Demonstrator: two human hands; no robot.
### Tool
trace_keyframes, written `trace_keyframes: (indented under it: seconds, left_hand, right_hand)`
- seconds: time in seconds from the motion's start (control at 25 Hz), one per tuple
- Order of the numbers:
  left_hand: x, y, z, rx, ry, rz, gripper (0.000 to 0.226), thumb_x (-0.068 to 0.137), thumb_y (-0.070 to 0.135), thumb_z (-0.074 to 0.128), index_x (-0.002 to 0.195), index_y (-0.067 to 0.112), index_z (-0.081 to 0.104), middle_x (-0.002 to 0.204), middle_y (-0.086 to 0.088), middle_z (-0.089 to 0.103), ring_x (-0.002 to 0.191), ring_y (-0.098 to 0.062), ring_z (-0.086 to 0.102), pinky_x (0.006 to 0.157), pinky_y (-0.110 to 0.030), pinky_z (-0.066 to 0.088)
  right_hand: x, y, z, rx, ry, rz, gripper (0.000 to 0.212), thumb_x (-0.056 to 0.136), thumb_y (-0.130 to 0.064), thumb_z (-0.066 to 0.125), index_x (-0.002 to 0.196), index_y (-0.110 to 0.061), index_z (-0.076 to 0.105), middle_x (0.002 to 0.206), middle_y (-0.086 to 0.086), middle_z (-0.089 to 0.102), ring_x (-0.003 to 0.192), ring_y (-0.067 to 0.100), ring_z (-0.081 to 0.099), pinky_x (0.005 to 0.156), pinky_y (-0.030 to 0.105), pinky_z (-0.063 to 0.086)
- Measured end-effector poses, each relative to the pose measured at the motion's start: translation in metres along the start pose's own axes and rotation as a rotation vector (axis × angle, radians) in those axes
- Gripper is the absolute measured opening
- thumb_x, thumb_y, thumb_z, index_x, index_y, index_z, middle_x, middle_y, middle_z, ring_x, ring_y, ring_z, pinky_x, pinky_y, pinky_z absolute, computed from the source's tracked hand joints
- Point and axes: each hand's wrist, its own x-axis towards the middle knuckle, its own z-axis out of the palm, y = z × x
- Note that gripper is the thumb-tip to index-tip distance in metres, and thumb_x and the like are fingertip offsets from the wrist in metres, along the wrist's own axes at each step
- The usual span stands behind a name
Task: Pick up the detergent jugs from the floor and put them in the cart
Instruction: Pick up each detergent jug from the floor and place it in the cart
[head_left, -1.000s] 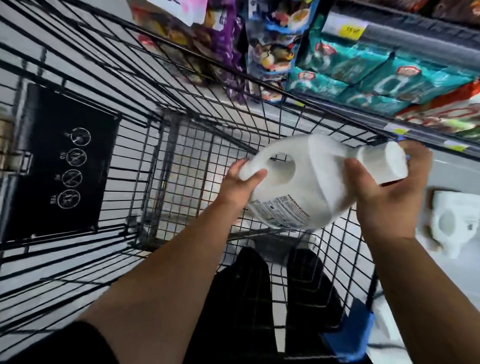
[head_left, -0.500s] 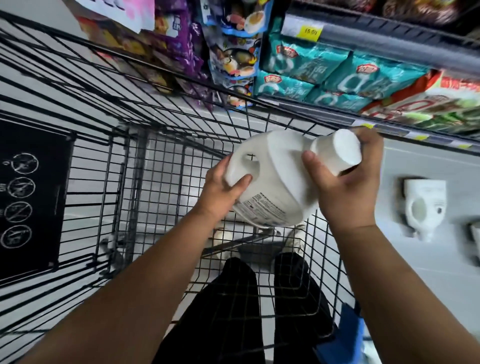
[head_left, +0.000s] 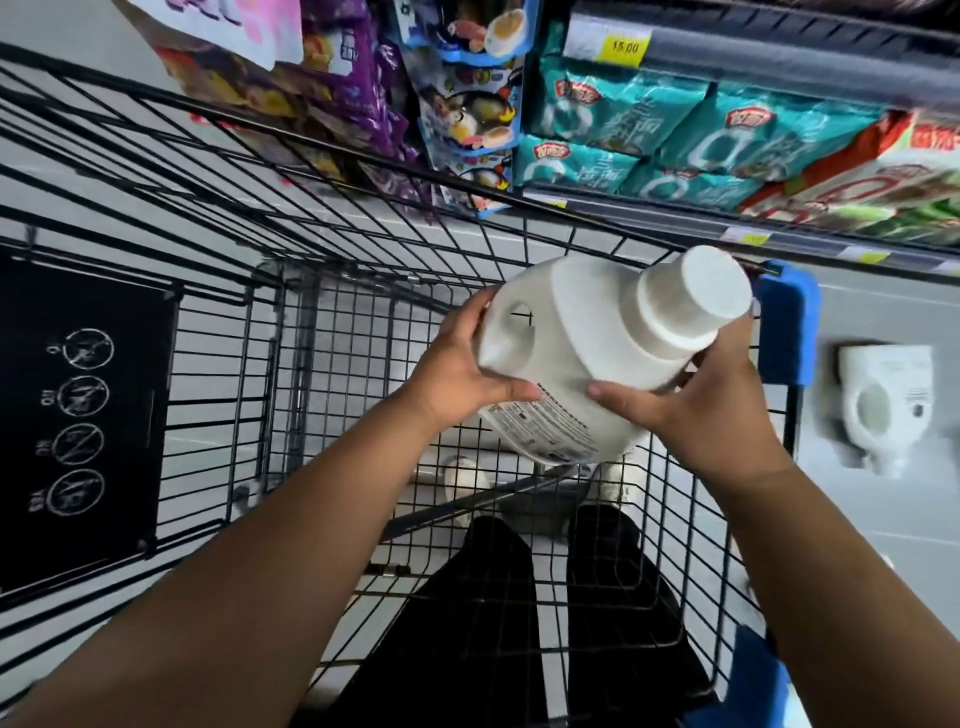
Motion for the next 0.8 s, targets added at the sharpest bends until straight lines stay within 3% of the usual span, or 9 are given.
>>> trace_keyframes:
  seconds: [0.16,0.28,0.36,0.44,0.48,0.56,0.64,0.72,0.8]
  left_hand:
    - [-0.005,-0.003,0.008,-0.031,0.005,-0.005,0.117,0.057,0.019,0.094,0.150,0.031,0.025,0.145,0.002,0.043,0.129,-0.011,0.040,0.098,-0.019,0.040]
    - [-0.011,-0.005,0.017,-0.084,0.037,-0.029,0.113,0.061,0.009,0.091,0.149,0.026,0.023,0.124,0.014,0.049,0.106,0.006,0.050,0.076,0.000,0.043]
    - [-0.014,-0.007,0.025,-0.109,0.073,-0.047,0.111,0.062,0.009,0.091,0.149,0.024,0.022,0.117,0.022,0.047,0.098,0.014,0.047,0.068,0.003,0.042]
    - [-0.016,-0.009,0.031,-0.097,0.092,-0.052,0.115,0.059,0.019,0.093,0.148,0.024,0.020,0.121,0.021,0.048,0.105,0.009,0.051,0.083,-0.004,0.046]
    - [-0.017,-0.011,0.033,-0.078,0.091,-0.050,0.118,0.056,0.025,0.093,0.148,0.025,0.021,0.126,0.017,0.049,0.113,0.000,0.052,0.092,-0.012,0.046]
    - [-0.022,-0.013,0.034,-0.012,0.083,-0.036,0.118,0.052,0.031,0.094,0.145,0.023,0.022,0.128,0.017,0.048,0.120,-0.009,0.050,0.095,-0.013,0.043]
    - [-0.028,-0.015,0.033,0.085,0.053,-0.018,0.117,0.053,0.031,0.095,0.144,0.022,0.022,0.127,0.018,0.046,0.120,-0.009,0.048,0.095,-0.013,0.042]
    - [-0.036,-0.017,0.031,0.197,0.021,-0.016,0.118,0.054,0.035,0.095,0.144,0.022,0.021,0.132,0.008,0.048,0.123,-0.014,0.047,0.101,-0.028,0.043]
    - [-0.045,-0.020,0.026,0.269,0.020,-0.026,0.116,0.055,0.036,0.094,0.144,0.021,0.022,0.134,0.001,0.053,0.122,-0.021,0.052,0.101,-0.037,0.046]
  right_hand:
    - [-0.004,-0.004,-0.007,-0.010,-0.005,-0.085,0.097,0.055,-0.037,0.088,0.133,-0.028,0.032,0.119,-0.034,0.046,0.109,-0.015,0.047,0.090,0.008,0.044]
    - [0.004,-0.008,-0.014,-0.046,-0.041,-0.135,0.090,0.059,-0.027,0.090,0.131,-0.030,0.036,0.116,-0.038,0.045,0.104,-0.022,0.046,0.087,0.004,0.042]
    - [0.012,-0.011,-0.020,-0.052,-0.107,-0.133,0.089,0.061,-0.027,0.089,0.131,-0.038,0.036,0.114,-0.043,0.046,0.104,-0.023,0.045,0.089,0.004,0.041]
    - [0.013,-0.010,-0.024,-0.040,-0.157,-0.122,0.089,0.062,-0.026,0.089,0.126,-0.049,0.032,0.112,-0.051,0.044,0.109,-0.022,0.044,0.096,0.009,0.040]
    - [0.010,-0.007,-0.025,-0.034,-0.167,-0.107,0.090,0.061,-0.026,0.089,0.124,-0.051,0.031,0.113,-0.052,0.043,0.111,-0.021,0.043,0.100,0.014,0.040]
    - [-0.002,0.000,-0.027,-0.024,-0.178,-0.104,0.092,0.059,-0.025,0.092,0.125,-0.051,0.033,0.118,-0.050,0.041,0.116,-0.019,0.040,0.106,0.023,0.038]
    - [-0.017,0.008,-0.026,-0.047,-0.200,-0.128,0.093,0.057,-0.023,0.092,0.129,-0.044,0.037,0.125,-0.039,0.041,0.118,-0.020,0.037,0.107,0.017,0.034]
    - [-0.030,0.012,-0.024,-0.092,-0.256,-0.132,0.093,0.057,-0.019,0.093,0.131,-0.034,0.039,0.127,-0.020,0.044,0.116,-0.022,0.036,0.102,0.004,0.028]
    - [-0.041,0.014,-0.017,-0.141,-0.327,-0.148,0.091,0.057,-0.025,0.093,0.132,-0.032,0.042,0.132,-0.007,0.046,0.121,-0.007,0.038,0.106,0.009,0.027]
